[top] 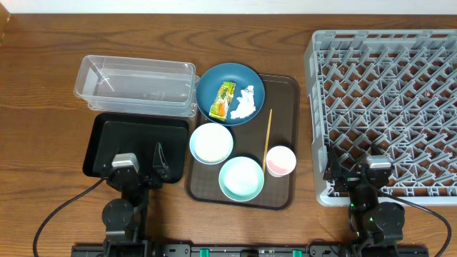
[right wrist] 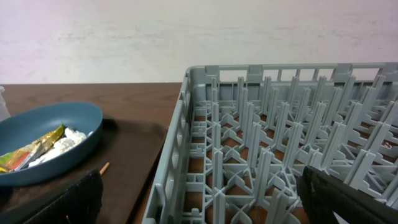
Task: Sort waste into correct bins and load items into the dishwasher rack
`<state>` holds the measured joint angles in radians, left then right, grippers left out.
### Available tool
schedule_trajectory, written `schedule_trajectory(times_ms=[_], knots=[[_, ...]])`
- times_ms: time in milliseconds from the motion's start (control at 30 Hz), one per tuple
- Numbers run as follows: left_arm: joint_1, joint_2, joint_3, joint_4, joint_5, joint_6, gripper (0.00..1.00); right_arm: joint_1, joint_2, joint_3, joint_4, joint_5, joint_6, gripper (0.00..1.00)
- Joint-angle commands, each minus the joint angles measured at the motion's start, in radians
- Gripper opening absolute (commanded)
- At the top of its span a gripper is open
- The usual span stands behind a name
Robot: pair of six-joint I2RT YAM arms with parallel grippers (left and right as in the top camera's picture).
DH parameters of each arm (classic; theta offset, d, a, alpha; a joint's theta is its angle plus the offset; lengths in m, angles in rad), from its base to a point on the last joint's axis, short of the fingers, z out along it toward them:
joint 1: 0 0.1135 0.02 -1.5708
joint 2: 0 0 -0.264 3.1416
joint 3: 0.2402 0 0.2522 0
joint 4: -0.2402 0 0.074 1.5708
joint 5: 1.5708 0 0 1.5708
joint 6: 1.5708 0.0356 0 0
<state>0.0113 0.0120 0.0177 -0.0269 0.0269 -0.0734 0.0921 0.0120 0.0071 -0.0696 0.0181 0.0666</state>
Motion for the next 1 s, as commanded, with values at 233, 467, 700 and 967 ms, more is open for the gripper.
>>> schedule_trajectory(times_ms=[233, 467, 700, 967], knots=[[0.003, -0.008, -0.014, -0.043, -0.013, 0.009, 0.98, 0.001, 0.0, -0.002, 0.007, 0.008, -0.012, 0.99], [0.003, -0.008, -0.01, -0.044, -0.012, 0.009, 0.98, 0.0, 0.0, -0.001, 0.056, 0.012, -0.012, 0.99], [0.003, 0.026, 0.04, -0.045, -0.012, -0.041, 0.98, 0.0, 0.017, 0.053, 0.064, 0.06, -0.012, 0.99], [0.003, 0.294, 0.263, -0.15, -0.006, -0.044, 0.98, 0.0, 0.231, 0.256, 0.042, 0.09, -0.011, 0.99]])
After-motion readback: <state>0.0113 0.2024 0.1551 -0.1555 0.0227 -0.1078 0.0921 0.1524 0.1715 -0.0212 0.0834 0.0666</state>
